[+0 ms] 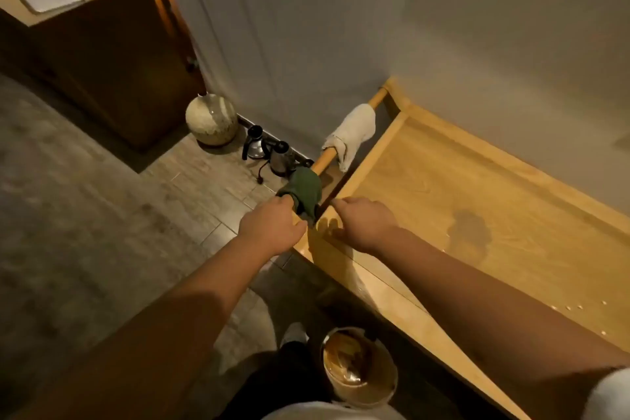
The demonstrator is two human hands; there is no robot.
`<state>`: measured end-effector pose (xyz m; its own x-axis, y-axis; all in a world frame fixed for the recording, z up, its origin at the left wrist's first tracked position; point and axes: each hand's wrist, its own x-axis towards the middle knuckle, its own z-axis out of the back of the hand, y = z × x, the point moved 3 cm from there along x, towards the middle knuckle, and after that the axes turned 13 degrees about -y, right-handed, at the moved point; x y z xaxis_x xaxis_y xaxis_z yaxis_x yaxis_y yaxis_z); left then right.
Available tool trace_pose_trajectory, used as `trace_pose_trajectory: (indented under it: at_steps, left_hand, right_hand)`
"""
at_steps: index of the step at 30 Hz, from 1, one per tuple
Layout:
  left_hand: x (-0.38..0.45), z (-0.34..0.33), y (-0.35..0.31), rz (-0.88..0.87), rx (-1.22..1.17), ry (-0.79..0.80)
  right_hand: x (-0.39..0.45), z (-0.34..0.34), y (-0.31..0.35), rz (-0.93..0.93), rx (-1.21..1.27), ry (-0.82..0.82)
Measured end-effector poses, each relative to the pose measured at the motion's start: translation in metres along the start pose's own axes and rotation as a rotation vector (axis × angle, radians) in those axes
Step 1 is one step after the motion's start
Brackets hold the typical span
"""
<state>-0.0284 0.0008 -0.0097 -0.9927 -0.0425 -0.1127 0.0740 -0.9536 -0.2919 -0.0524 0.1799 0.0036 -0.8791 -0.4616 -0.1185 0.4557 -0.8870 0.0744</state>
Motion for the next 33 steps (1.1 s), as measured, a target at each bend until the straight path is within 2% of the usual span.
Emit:
trace_pose_trajectory:
  at_steps: [3,8,12,15,18,22,27,30,33]
  left_hand:
    - [0.037,-0.010,0.008,0.008,-0.021,0.033]
    - [0.077,-0.034,0.009,0.066,-0.137,0.050]
    - [0.089,-0.059,0.012,0.196,-0.193,0.099]
    - [0.094,-0.069,0.014,0.272,-0.118,0.092]
    - [0.097,-0.071,0.013,0.270,-0.066,0.053]
    - [0.092,-0.062,0.011,0.130,0.019,-0.067]
    - [0.078,-0.041,0.005,-0.075,0.102,-0.213]
    - [0.066,-0.028,-0.004,-0.188,0.076,-0.258]
    - [0.048,-0.018,-0.022,-0.281,0.014,-0.250]
  right_hand:
    - [0.050,-0.002,-0.001,0.038,-0.028,-0.067]
    - [0.106,-0.015,0.004,0.203,-0.107,-0.081]
    - [0.130,-0.032,0.004,0.328,-0.200,-0.011]
    - [0.142,-0.043,0.001,0.385,-0.224,0.029]
    - [0.152,-0.045,0.002,0.456,-0.244,0.045]
    - [0.148,-0.039,-0.007,0.530,-0.249,-0.049]
    - [0.126,-0.024,-0.009,0.474,-0.181,-0.154]
    - [0.099,-0.015,-0.015,0.396,-0.055,-0.188]
    - [0.060,-0.005,-0.029,0.296,0.174,-0.223]
